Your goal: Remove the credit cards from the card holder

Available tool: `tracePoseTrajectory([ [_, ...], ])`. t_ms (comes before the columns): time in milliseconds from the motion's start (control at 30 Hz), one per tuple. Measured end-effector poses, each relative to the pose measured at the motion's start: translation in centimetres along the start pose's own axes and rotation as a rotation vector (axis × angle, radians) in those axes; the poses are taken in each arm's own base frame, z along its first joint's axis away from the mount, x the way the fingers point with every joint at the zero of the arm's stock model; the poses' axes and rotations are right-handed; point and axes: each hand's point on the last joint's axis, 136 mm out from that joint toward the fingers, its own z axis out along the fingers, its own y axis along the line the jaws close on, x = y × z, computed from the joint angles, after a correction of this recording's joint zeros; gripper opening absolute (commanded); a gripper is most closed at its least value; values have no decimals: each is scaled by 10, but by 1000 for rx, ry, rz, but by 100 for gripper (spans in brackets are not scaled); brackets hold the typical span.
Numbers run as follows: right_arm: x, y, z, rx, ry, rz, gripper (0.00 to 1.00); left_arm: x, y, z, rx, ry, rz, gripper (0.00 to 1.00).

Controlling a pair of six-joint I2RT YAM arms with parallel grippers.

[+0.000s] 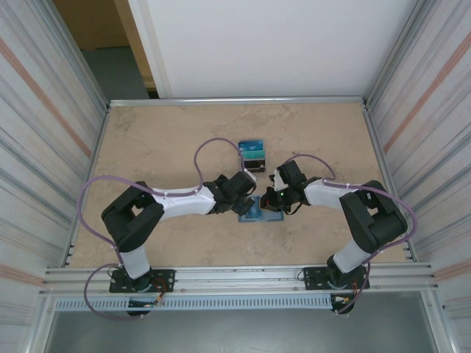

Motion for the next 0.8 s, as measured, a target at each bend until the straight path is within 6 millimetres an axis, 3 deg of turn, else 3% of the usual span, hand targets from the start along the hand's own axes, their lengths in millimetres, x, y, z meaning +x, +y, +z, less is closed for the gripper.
tracePoseTrajectory([
  [800, -2, -11, -9, 84, -22, 16, 0, 4, 2, 4, 0, 12, 2, 99],
])
